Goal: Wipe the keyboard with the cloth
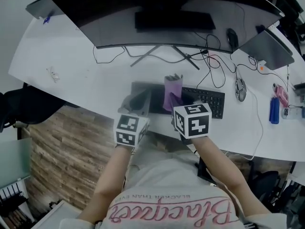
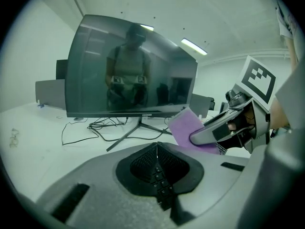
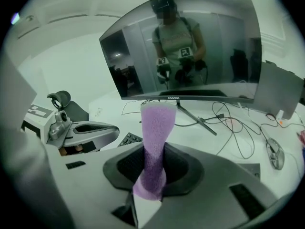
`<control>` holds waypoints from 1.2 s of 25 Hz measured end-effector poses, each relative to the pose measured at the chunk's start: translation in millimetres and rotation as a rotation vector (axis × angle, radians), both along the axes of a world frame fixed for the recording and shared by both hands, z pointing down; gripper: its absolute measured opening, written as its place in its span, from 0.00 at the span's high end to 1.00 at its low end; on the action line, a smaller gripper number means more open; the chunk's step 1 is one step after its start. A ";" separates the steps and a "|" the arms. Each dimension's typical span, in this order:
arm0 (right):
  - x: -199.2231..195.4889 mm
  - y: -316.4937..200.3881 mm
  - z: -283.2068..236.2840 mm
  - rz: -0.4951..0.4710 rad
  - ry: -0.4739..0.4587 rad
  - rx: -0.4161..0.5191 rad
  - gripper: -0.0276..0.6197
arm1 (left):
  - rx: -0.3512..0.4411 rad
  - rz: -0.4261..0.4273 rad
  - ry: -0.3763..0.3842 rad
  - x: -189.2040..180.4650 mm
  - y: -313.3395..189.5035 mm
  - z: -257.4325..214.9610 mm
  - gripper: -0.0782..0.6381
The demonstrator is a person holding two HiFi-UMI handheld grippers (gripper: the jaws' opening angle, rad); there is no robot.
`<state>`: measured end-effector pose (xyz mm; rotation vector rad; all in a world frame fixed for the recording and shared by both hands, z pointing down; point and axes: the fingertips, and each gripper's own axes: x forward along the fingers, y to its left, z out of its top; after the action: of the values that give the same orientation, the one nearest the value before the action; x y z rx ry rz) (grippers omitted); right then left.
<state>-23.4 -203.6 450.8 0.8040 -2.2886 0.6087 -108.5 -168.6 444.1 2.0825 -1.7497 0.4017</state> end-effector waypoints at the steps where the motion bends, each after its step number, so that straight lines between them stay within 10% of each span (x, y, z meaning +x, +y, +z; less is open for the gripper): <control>1: -6.7 2.8 -0.4 -0.010 -0.001 0.000 0.83 | 0.001 -0.009 0.002 -5.2 2.6 0.6 0.88; 30: -141.8 100.5 61.4 -0.188 -0.024 -0.260 0.83 | -0.050 -0.148 0.063 -116.1 44.3 39.6 0.88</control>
<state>-165.2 -103.1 512.3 0.4545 -2.2144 0.8109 -224.6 -124.3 483.7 1.8953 -1.8234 0.3297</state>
